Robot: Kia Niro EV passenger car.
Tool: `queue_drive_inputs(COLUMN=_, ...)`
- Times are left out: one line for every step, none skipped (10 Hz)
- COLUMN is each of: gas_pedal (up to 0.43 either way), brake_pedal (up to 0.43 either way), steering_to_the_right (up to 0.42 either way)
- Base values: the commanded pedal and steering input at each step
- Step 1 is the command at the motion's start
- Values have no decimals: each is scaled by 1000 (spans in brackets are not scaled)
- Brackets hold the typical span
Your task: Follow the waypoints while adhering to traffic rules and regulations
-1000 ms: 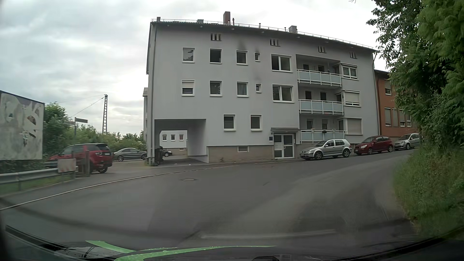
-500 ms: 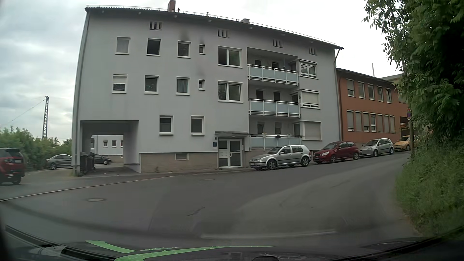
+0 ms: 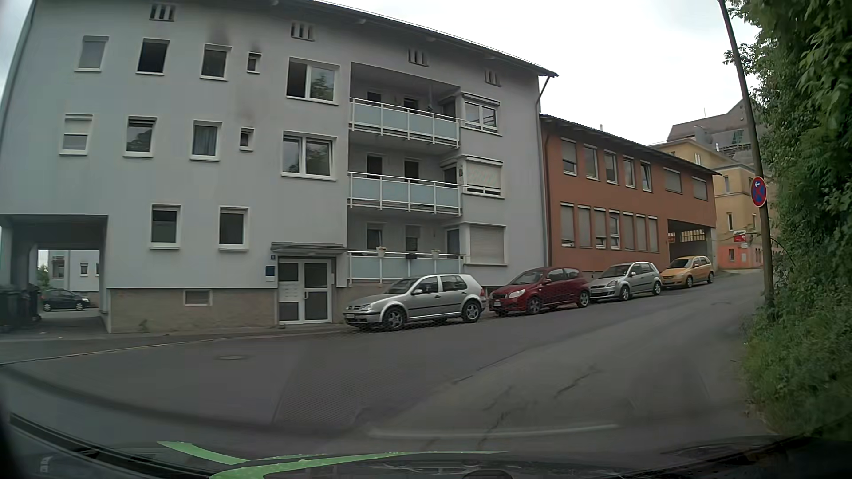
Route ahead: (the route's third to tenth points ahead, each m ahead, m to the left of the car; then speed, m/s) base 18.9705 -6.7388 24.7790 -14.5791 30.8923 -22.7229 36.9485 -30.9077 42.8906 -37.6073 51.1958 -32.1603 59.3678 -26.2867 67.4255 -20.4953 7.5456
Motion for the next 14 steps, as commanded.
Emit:
queue_drive_inputs(gas_pedal=138, brake_pedal=0, steering_to_the_right=211)
queue_drive_inputs(gas_pedal=138, brake_pedal=0, steering_to_the_right=213)
queue_drive_inputs(gas_pedal=138, brake_pedal=0, steering_to_the_right=214)
queue_drive_inputs(gas_pedal=138, brake_pedal=0, steering_to_the_right=216)
queue_drive_inputs(gas_pedal=138, brake_pedal=0, steering_to_the_right=218)
queue_drive_inputs(gas_pedal=138, brake_pedal=0, steering_to_the_right=220)
queue_drive_inputs(gas_pedal=197, brake_pedal=0, steering_to_the_right=223)
queue_drive_inputs(gas_pedal=209, brake_pedal=0, steering_to_the_right=228)
queue_drive_inputs(gas_pedal=209, brake_pedal=0, steering_to_the_right=232)
queue_drive_inputs(gas_pedal=209, brake_pedal=0, steering_to_the_right=234)
queue_drive_inputs(gas_pedal=209, brake_pedal=0, steering_to_the_right=234)
queue_drive_inputs(gas_pedal=209, brake_pedal=0, steering_to_the_right=235)
queue_drive_inputs(gas_pedal=209, brake_pedal=0, steering_to_the_right=240)
queue_drive_inputs(gas_pedal=209, brake_pedal=0, steering_to_the_right=241)
